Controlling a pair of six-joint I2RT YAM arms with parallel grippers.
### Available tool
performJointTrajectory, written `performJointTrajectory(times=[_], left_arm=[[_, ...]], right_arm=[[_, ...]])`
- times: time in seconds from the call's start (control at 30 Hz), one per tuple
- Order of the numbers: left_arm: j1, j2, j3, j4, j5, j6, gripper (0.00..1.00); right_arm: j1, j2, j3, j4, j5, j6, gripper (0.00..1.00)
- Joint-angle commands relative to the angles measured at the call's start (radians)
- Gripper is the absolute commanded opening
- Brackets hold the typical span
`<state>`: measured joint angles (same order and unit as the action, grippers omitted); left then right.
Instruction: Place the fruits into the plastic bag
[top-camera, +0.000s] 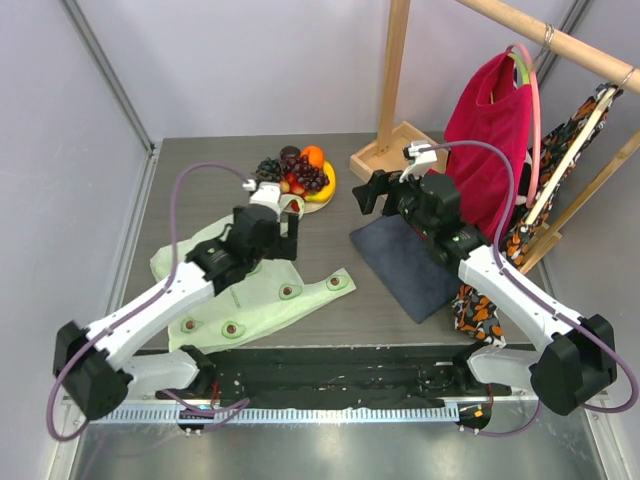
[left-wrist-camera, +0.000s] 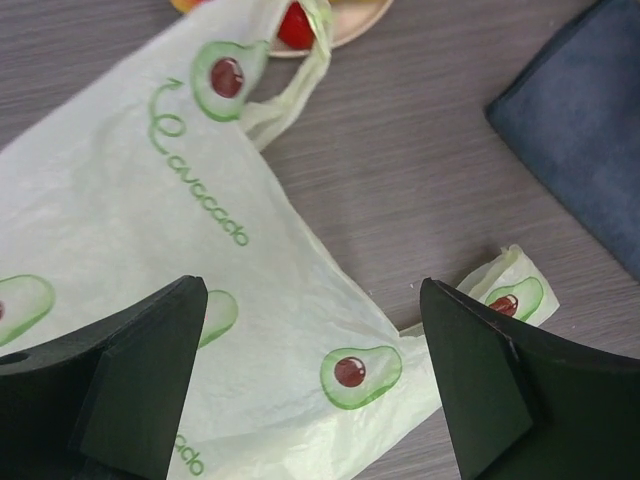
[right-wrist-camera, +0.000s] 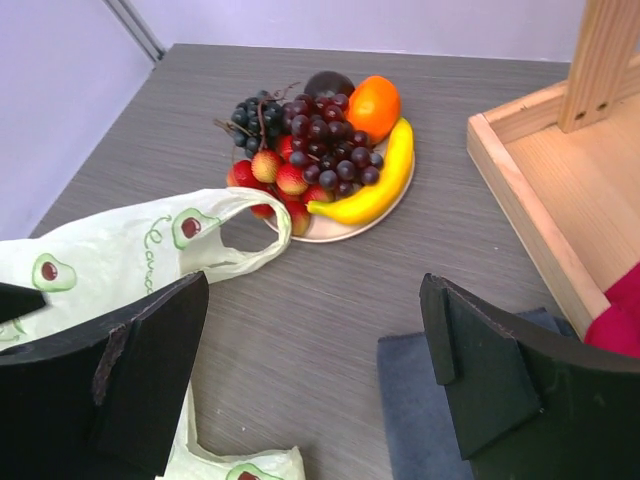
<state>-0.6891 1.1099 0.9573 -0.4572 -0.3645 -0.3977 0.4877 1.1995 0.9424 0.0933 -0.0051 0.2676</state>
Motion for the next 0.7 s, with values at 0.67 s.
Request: performJointTrajectory(times=[0.67], left_arm=[[0.02, 0.528, 0.155, 0.068, 0.012, -0.139, 0.67]], right_arm=[[-0.02, -0.04, -0.063, 0.16, -0.116, 0.071, 0.96]])
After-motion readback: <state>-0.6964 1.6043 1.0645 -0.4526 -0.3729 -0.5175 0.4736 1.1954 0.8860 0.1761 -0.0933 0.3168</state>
